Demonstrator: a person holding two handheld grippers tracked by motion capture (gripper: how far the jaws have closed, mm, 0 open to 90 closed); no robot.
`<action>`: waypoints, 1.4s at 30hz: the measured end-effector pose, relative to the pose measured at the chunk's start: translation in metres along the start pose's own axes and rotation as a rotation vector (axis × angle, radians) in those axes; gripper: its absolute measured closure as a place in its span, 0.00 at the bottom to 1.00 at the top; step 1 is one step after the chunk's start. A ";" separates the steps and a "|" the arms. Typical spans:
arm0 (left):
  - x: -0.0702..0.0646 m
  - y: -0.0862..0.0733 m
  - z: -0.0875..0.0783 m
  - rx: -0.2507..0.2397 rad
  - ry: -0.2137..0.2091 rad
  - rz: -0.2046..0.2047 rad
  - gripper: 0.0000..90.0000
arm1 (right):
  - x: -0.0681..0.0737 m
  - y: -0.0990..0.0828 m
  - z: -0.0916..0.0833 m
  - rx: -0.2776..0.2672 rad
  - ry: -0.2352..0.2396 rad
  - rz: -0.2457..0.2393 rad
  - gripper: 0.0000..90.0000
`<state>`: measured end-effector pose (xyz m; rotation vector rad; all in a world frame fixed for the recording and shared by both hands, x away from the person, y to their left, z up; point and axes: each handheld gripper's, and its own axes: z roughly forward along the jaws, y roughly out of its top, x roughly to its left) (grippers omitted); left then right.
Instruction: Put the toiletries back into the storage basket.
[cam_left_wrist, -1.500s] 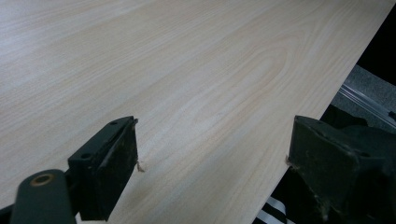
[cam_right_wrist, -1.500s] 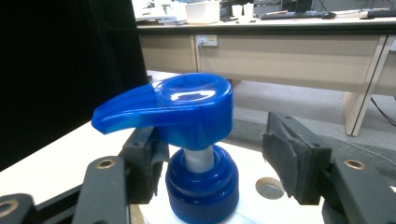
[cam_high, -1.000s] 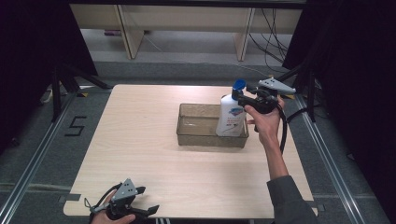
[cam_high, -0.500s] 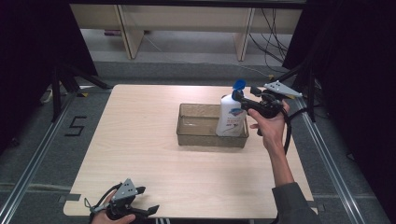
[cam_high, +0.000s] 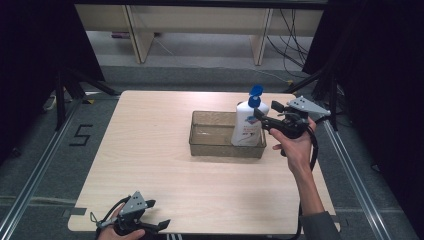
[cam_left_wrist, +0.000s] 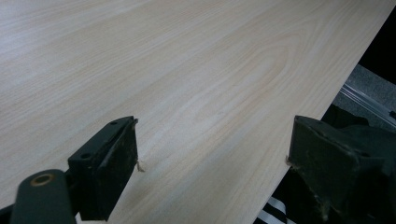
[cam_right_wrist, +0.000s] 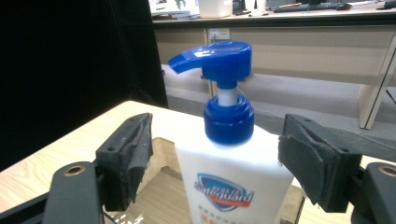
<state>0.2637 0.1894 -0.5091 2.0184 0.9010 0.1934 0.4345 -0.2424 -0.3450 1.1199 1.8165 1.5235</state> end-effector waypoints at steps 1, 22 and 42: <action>0.000 0.000 0.000 0.000 0.000 0.000 0.17 | 0.000 0.000 0.000 0.000 0.000 0.000 0.29; 0.002 0.000 -0.002 0.026 0.016 0.024 0.17 | 0.014 -0.032 -0.033 -0.008 0.067 0.042 0.29; 0.000 0.000 -0.002 0.003 0.007 -0.002 0.17 | 0.030 -0.057 -0.041 0.058 0.114 0.054 0.29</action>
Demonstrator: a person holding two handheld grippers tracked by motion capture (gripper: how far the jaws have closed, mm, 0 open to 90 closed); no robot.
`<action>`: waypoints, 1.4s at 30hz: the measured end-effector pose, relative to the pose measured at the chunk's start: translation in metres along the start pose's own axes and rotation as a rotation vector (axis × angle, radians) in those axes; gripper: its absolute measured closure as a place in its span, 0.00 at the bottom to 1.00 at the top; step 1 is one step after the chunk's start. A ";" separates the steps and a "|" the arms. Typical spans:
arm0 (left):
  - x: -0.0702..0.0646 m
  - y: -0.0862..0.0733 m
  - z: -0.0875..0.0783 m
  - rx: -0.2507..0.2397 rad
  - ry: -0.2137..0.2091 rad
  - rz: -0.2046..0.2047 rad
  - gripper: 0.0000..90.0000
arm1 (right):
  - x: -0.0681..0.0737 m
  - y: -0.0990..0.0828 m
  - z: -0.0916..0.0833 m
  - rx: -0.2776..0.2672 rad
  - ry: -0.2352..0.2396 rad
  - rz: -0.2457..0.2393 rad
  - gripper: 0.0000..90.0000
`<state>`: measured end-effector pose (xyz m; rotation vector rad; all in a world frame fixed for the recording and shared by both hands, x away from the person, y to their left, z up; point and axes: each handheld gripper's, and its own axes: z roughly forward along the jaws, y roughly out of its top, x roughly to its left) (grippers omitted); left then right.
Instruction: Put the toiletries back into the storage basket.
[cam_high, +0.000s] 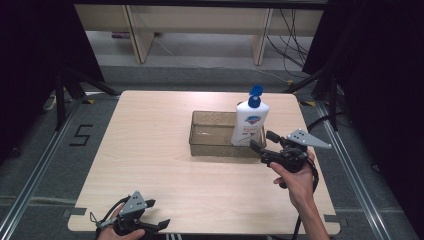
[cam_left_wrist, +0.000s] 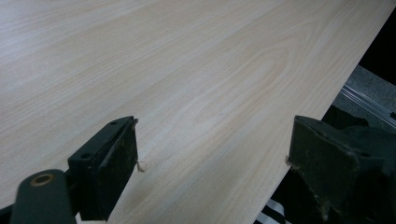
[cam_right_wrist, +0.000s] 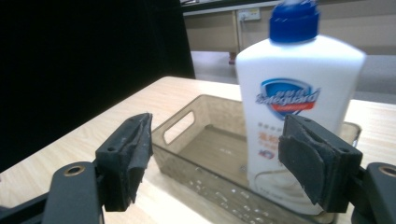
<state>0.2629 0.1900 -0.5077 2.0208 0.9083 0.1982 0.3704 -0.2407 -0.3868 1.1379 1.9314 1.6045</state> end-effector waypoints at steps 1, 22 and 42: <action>0.000 0.000 0.000 0.000 0.000 0.000 0.17 | 0.000 0.000 0.000 0.000 0.000 0.000 0.29; 0.000 0.000 0.000 0.001 0.009 0.002 0.17 | 0.020 -0.037 -0.002 0.063 0.041 -0.010 0.29; 0.002 0.000 -0.001 0.015 0.013 0.021 0.17 | 0.022 -0.067 -0.008 0.119 0.047 0.032 0.28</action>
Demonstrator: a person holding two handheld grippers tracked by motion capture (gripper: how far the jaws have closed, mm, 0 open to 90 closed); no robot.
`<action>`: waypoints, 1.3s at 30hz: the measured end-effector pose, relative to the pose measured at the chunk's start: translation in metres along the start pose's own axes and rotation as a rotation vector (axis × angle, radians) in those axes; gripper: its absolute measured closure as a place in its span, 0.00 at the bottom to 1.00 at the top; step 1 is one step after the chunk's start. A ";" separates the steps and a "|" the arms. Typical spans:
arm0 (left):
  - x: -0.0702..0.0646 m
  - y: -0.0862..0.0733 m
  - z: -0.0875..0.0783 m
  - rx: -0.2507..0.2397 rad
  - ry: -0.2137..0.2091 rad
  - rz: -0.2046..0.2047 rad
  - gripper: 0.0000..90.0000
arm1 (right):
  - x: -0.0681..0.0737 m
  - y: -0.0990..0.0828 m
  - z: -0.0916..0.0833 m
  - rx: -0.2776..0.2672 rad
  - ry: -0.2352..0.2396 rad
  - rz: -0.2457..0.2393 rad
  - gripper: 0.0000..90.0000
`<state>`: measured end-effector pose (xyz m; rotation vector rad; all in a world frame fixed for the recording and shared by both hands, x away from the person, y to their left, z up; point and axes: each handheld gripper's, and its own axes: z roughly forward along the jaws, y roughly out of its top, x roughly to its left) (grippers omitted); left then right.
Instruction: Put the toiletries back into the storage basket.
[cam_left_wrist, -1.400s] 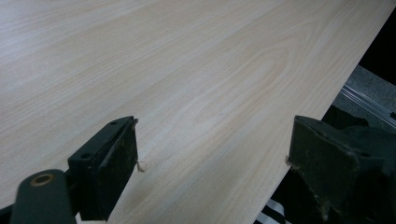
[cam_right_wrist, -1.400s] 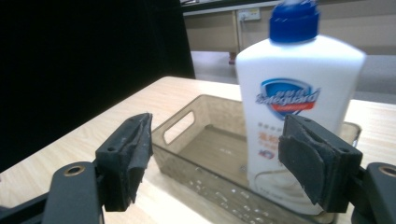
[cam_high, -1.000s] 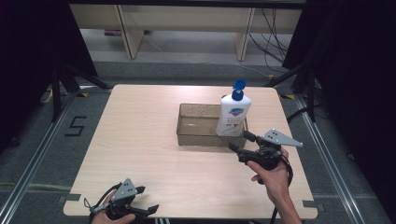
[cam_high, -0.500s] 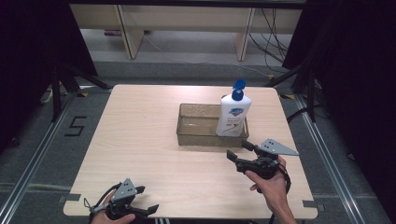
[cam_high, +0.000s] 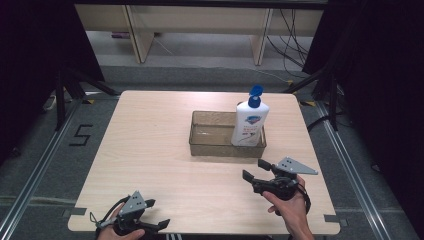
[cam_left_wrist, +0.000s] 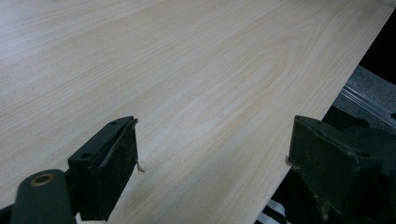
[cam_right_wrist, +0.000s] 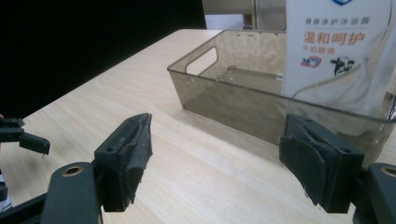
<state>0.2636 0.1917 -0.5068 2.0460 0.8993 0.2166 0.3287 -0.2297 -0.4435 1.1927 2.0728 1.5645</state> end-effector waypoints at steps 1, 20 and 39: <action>0.000 0.000 0.000 0.000 0.000 0.000 0.17 | -0.002 -0.001 0.000 -0.006 -0.008 -0.025 0.28; -0.003 0.000 0.002 -0.026 -0.008 -0.027 0.17 | 0.007 -0.019 -0.008 0.023 0.027 -0.009 0.27; -0.003 0.000 0.002 -0.025 -0.011 -0.024 0.17 | 0.019 -0.031 -0.016 0.062 0.024 0.002 0.19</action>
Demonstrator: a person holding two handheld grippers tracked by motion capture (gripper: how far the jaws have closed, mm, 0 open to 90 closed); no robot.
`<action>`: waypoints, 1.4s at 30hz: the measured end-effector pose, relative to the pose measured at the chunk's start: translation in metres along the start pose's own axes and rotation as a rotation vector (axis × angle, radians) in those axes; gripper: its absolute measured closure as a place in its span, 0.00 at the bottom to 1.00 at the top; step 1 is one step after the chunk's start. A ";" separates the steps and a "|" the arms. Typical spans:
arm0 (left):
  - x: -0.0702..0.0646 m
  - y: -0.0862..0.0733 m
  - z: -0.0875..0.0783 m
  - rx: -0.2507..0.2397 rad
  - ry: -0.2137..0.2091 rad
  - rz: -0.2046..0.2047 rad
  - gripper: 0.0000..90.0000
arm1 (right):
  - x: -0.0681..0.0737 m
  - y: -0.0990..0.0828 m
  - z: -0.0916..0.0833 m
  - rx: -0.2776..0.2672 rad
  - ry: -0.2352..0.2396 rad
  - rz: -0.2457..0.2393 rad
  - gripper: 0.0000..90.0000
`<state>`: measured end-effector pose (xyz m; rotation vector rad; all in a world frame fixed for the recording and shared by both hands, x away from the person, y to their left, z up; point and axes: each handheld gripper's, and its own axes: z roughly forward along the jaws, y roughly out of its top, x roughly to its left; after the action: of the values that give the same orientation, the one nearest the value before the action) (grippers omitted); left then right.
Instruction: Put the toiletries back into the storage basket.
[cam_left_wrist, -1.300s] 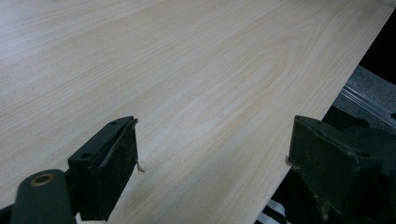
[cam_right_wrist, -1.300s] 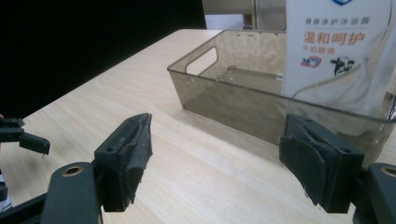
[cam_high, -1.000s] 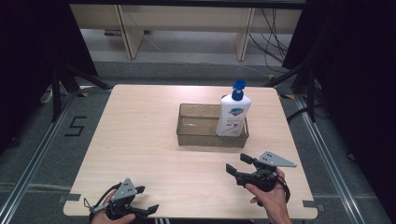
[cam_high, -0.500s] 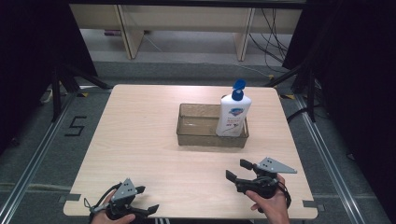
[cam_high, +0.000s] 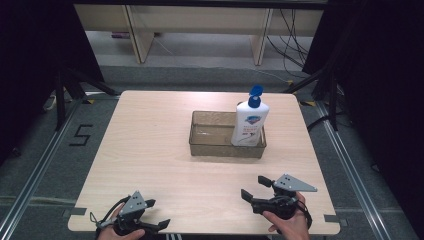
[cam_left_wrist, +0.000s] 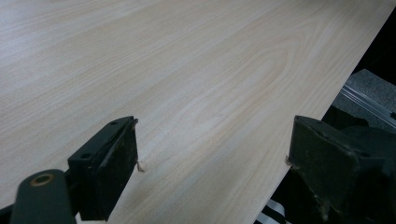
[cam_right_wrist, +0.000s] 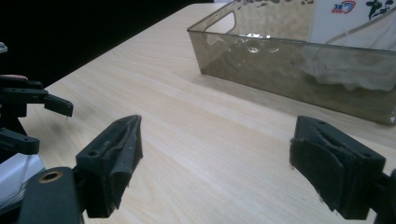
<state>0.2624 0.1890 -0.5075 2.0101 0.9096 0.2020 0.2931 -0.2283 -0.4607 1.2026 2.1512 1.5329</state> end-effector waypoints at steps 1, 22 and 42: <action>0.000 0.000 0.000 0.000 0.003 -0.001 0.17 | 0.000 -0.001 0.001 -0.011 0.007 -0.017 0.19; 0.001 0.000 -0.001 0.002 -0.004 0.009 0.17 | 0.007 -0.019 -0.005 0.056 -0.014 -0.041 0.18; 0.001 0.000 -0.001 0.006 0.009 0.001 0.17 | 0.018 -0.034 -0.008 0.135 -0.025 -0.119 0.18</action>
<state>0.2625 0.1898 -0.5074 2.0167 0.9158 0.2094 0.2607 -0.2241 -0.4823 1.1043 2.2965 1.3367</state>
